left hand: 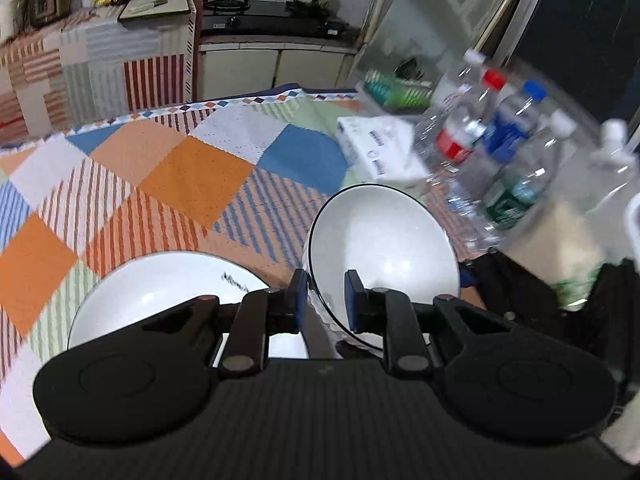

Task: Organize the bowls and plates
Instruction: 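Lower the bowl into the nested bowls and open the right gripper, then grasp the rim of the nested bowl stack with the right gripper and lift, then carry the bowl stack over the plate stack and lower it onto the plates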

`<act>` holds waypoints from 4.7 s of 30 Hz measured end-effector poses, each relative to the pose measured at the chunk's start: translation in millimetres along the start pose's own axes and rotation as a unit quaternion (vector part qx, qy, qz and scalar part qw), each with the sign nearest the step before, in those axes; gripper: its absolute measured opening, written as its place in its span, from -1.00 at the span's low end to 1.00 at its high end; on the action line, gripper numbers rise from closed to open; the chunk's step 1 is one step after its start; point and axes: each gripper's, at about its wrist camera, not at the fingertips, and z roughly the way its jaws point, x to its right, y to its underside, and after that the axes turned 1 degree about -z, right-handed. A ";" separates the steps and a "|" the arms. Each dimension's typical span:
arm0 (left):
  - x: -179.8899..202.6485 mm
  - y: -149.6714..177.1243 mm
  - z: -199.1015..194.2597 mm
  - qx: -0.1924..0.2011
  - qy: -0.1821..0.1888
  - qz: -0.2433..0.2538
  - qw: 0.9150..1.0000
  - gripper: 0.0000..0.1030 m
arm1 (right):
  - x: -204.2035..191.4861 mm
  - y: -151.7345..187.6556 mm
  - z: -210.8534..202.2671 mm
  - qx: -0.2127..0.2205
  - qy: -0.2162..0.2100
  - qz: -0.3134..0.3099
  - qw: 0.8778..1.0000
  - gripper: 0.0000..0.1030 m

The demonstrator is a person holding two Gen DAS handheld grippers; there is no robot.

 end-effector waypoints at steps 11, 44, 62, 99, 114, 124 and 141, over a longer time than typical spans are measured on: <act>-7.6 29.7 -88.3 -0.015 0.004 -0.018 1.000 -0.64 | -31.0 -19.5 -43.0 0.021 -0.051 -0.044 0.998 0.88; -50.9 138.7 -116.3 -0.181 -0.027 -0.084 0.980 -0.66 | -125.9 17.0 -62.8 -0.102 -0.173 -0.135 0.970 0.88; -32.1 143.4 -91.0 -0.205 -0.097 -0.020 0.974 -0.64 | -143.3 15.8 -55.5 -0.139 -0.155 -0.199 0.958 0.95; -92.0 195.3 -68.8 -0.088 -0.002 -0.230 0.969 0.13 | -135.9 71.5 -22.1 -0.133 -0.179 -0.107 0.969 0.90; -84.0 205.2 -75.5 -0.081 0.004 -0.228 0.970 -0.23 | -139.9 82.4 -14.4 -0.087 -0.172 -0.068 0.979 0.92; -71.3 172.4 -108.0 -0.062 0.009 -0.196 0.979 -0.23 | -137.7 56.3 -37.3 -0.051 -0.158 -0.088 0.982 0.92; -95.4 71.2 -98.1 -0.077 0.005 -0.185 0.980 -0.22 | -113.0 -31.6 6.1 -0.047 -0.160 -0.148 0.975 0.92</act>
